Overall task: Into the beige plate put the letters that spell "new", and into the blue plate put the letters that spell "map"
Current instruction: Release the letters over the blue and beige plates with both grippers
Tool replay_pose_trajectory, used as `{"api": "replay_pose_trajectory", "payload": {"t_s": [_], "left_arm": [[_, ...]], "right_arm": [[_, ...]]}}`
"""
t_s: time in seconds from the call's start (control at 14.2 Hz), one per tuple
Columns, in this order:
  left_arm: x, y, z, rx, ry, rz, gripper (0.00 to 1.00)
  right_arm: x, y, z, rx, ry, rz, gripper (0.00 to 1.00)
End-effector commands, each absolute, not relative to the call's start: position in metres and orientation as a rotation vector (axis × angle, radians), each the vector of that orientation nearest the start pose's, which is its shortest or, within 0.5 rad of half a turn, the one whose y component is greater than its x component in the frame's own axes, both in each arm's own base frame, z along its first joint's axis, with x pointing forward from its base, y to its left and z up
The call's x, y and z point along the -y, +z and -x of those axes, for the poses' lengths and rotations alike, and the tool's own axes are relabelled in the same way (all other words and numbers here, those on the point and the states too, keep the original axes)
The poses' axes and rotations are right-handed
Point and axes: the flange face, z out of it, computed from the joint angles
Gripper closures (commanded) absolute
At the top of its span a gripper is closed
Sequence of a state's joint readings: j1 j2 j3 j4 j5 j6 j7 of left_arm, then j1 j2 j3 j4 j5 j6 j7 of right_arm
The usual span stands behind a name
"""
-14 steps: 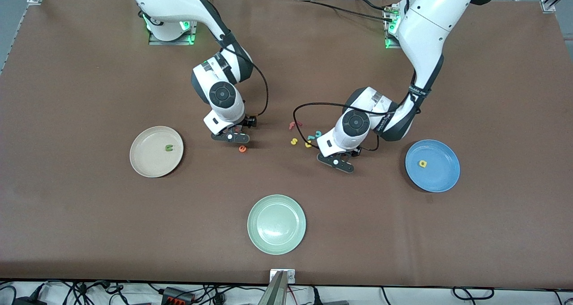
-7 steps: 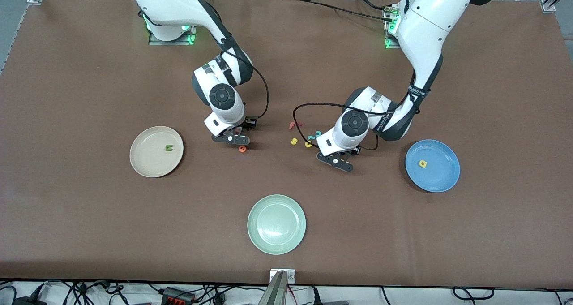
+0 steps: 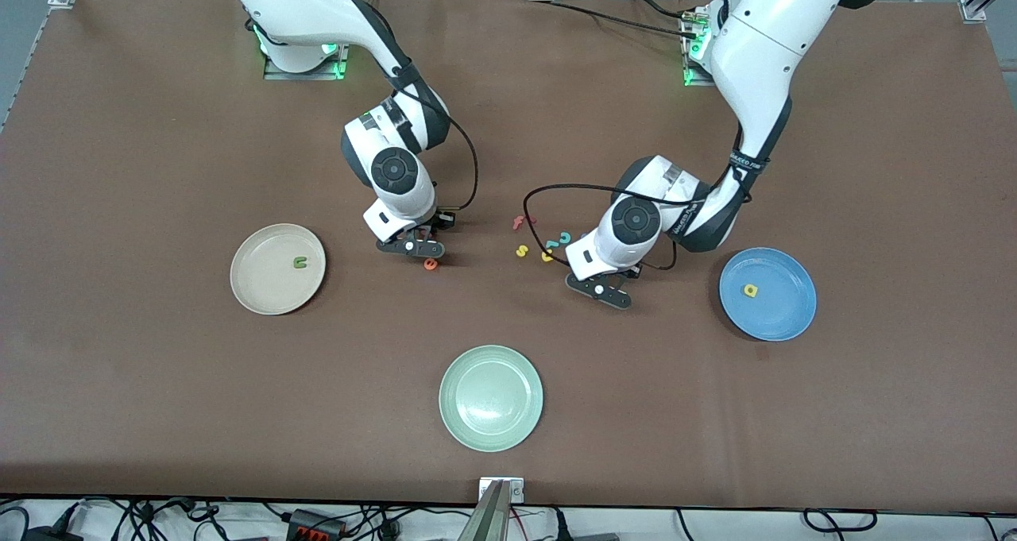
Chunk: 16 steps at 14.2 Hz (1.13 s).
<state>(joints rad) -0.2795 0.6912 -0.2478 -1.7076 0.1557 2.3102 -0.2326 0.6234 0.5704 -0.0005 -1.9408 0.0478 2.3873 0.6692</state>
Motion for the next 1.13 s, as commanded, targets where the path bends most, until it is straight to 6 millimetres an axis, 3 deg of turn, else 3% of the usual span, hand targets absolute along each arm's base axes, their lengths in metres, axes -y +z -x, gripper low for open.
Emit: {"api": "replay_pose_trajectory", "payload": {"t_s": [0.0, 0.14, 0.21, 0.35, 0.49, 0.56, 0.63, 0.85, 0.92, 1.06], "left_arm": [[0.272, 0.256, -0.608, -0.477, 0.088, 3.093, 0.84], [0.233, 0.278, -0.62, -0.394, 0.19, 3.062, 0.84], [0.22, 0.281, -0.622, -0.396, 0.238, 3.03, 0.83], [0.165, 0.285, -0.634, -0.367, 0.282, 2.964, 0.83], [0.111, 0.272, -0.638, -0.387, 0.366, 2.967, 0.83], [0.074, 0.255, -0.636, -0.385, 0.434, 2.975, 0.83], [0.05, 0.241, -0.634, -0.402, 0.469, 2.984, 0.83], [0.035, 0.222, -0.621, -0.441, 0.531, 2.974, 0.8], [0.027, 0.214, -0.617, -0.428, 0.543, 2.978, 0.66], [0.024, 0.215, -0.618, -0.418, 0.53, 2.987, 0.0]], "right_arm": [[-0.354, 0.192, -0.507, -0.138, 0.15, 3.165, 0.76], [-0.346, 0.214, -0.519, -0.164, 0.1, 3.155, 0.76], [-0.325, 0.225, -0.534, -0.202, 0.074, 3.165, 0.76], [-0.288, 0.233, -0.553, -0.235, 0.063, 3.193, 0.76], [-0.236, 0.239, -0.575, -0.14, 0.062, 3.242, 0.76], [-0.206, 0.239, -0.582, -0.084, 0.115, 3.274, 0.76], [-0.181, 0.242, -0.586, -0.042, 0.174, 3.294, 0.76], [-0.126, 0.253, -0.588, 0.033, 0.341, 3.301, 0.76], [-0.108, 0.252, -0.59, 0.025, 0.362, 3.294, 0.76], [-0.064, 0.24, -0.597, -0.008, 0.39, 3.286, 0.75]]}}
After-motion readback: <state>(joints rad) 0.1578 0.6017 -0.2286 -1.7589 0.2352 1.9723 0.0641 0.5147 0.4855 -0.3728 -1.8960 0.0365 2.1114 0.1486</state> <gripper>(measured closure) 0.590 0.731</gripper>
